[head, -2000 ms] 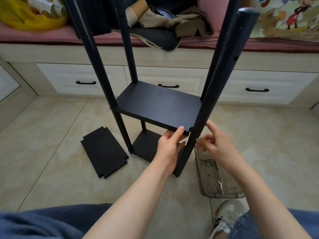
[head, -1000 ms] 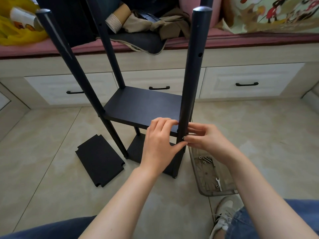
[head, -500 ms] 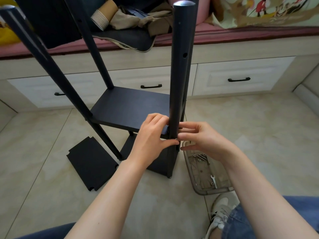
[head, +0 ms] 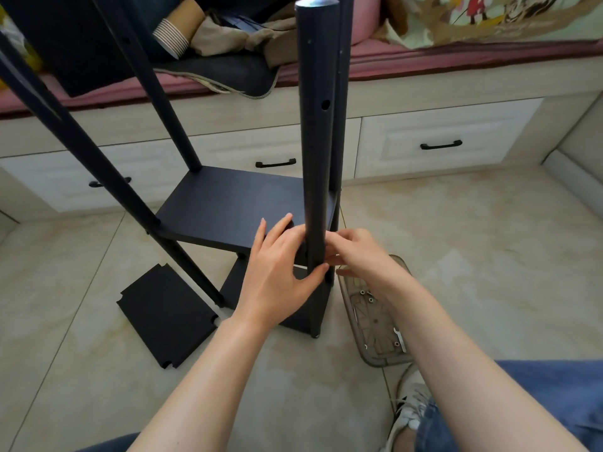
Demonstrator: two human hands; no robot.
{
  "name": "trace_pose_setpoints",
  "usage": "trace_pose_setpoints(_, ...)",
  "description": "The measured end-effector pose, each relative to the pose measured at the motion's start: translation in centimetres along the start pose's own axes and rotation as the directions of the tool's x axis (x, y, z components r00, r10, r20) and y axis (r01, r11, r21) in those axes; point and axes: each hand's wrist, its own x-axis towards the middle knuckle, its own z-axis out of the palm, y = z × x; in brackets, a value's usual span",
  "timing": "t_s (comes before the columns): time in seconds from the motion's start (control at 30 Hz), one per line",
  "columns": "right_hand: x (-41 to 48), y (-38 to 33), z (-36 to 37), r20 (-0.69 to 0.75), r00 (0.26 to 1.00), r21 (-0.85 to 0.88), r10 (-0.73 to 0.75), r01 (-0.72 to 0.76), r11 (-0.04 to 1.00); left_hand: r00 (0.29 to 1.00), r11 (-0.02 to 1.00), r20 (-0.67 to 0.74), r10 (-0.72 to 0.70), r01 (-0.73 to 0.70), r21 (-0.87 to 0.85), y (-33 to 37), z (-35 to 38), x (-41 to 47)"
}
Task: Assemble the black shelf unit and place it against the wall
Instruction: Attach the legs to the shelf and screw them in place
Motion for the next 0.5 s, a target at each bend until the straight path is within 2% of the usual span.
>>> trace_pose_setpoints(0.23, 0.0, 0.8, -0.5, 0.061, 0.998, 0.041, 0.029, -0.031, 0.999, 1.0, 0.99, 0.009, 0.013, -0.014, 0.14, -0.1, -0.1, -0.8)
trace_pose_setpoints(0.33, -0.1, 2.1, -1.1, 0.104, 0.994, 0.241, 0.032, -0.057, 0.969, 0.997, 0.977, -0.035, 0.068, -0.059, 0.205, -0.3, 0.4, -1.1)
trace_pose_setpoints(0.4, 0.0, 3.8, -1.8, 0.067, 0.993, 0.369, 0.097, -0.115, 0.922, 0.993, 0.969, -0.072, 0.094, -0.074, 0.236, -0.5, 0.9, -1.2)
trace_pose_setpoints(0.5, 0.4, 7.9, -3.1, -0.072, 0.961, 0.368, 0.268, -0.225, 0.902, 0.987, 0.96, -0.117, 0.111, -0.077, 0.268, -0.8, 1.4, -1.2)
